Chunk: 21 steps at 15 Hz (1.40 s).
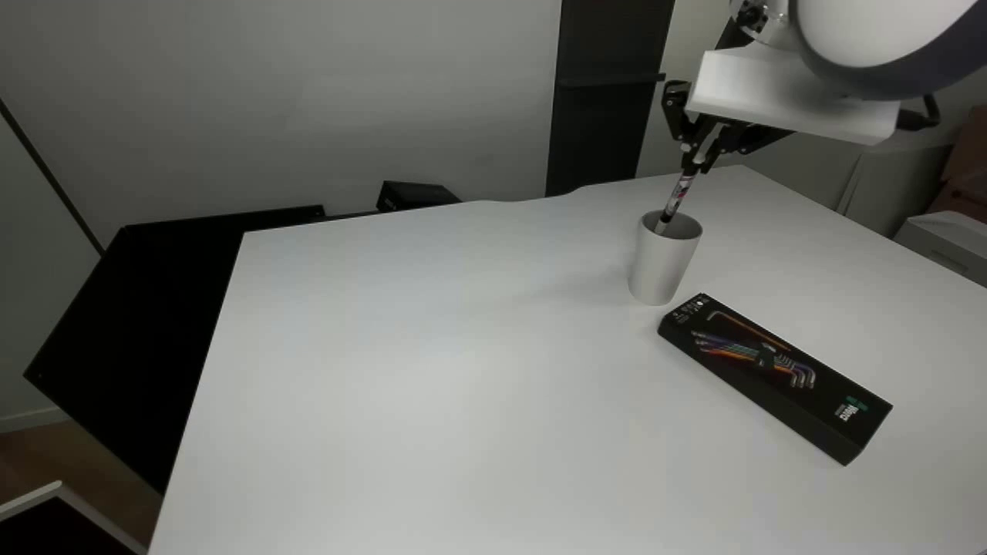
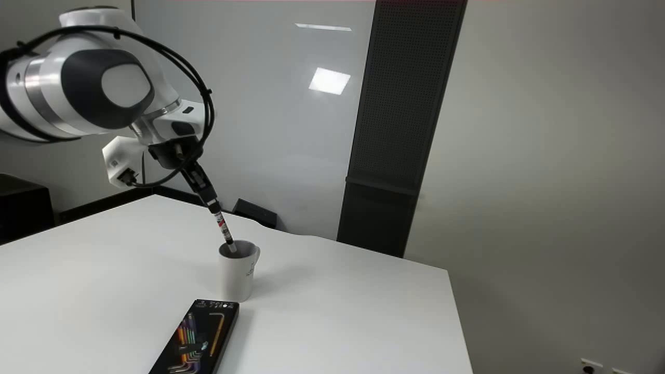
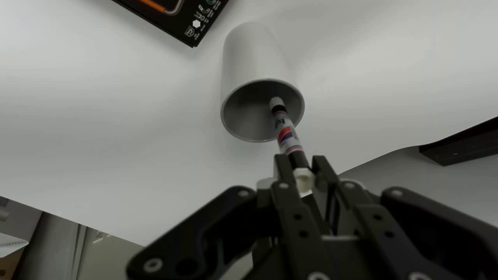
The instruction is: Put the marker on the table, put it back in the mug then put it back on the table
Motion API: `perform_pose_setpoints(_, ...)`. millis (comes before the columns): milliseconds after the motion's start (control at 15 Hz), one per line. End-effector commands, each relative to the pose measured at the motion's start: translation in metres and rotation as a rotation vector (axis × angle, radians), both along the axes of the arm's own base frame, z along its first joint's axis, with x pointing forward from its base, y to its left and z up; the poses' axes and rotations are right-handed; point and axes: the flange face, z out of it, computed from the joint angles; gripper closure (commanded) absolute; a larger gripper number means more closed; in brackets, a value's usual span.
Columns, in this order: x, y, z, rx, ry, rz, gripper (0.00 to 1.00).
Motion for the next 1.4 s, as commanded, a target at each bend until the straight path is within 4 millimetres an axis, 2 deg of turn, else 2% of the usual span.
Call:
perform_pose_setpoints(0,-0.010,-0.004,0.026,0.033,0.038,0.027,0.93)
perform_pose_setpoints(267,-0.014,0.006,0.032,0.041,0.103,0.058,0.93)
perform_pose_setpoints(667,-0.024,0.052,0.020,0.043,0.191,0.119,0.93)
perform_pose_setpoints(1133,-0.038,0.105,-0.028,0.063,0.399,0.154,0.93)
perform_pose_setpoints(1333,-0.033,0.111,-0.055,0.106,0.512,0.155,0.93)
